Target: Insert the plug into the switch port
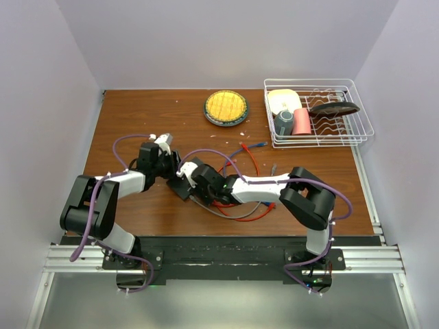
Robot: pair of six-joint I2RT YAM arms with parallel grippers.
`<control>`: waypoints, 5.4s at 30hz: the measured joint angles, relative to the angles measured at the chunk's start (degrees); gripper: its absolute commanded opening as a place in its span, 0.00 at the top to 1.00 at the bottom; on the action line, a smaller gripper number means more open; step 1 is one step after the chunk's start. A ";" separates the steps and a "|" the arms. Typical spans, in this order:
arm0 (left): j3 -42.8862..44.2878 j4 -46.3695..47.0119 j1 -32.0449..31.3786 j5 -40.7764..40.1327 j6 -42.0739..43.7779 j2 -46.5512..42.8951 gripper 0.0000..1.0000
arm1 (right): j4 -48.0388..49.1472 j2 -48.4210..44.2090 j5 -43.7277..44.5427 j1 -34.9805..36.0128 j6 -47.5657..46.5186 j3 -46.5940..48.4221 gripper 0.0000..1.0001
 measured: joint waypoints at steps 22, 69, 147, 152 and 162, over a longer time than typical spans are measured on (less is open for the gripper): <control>-0.42 0.28 -5.11 -6.84 -2.36 -3.61 0.76 | -6.16 1.33 -2.40 -1.22 -0.04 3.67 1.00; 12.44 -29.44 -5.88 -12.07 -4.07 -15.08 0.04 | 13.03 -30.08 8.09 -4.02 5.33 -12.24 0.01; 49.24 -43.45 -15.87 -36.44 -1.20 -4.83 1.00 | -1.29 -45.31 -22.51 -45.05 25.92 -21.38 0.02; 51.47 -40.81 -16.41 -35.63 0.83 -11.17 1.00 | -2.97 -46.23 -23.87 -45.07 25.62 -19.61 0.02; 42.77 -31.17 -16.94 -29.53 -0.39 -12.98 1.00 | 5.99 -51.43 -34.32 -45.27 29.88 -14.53 0.01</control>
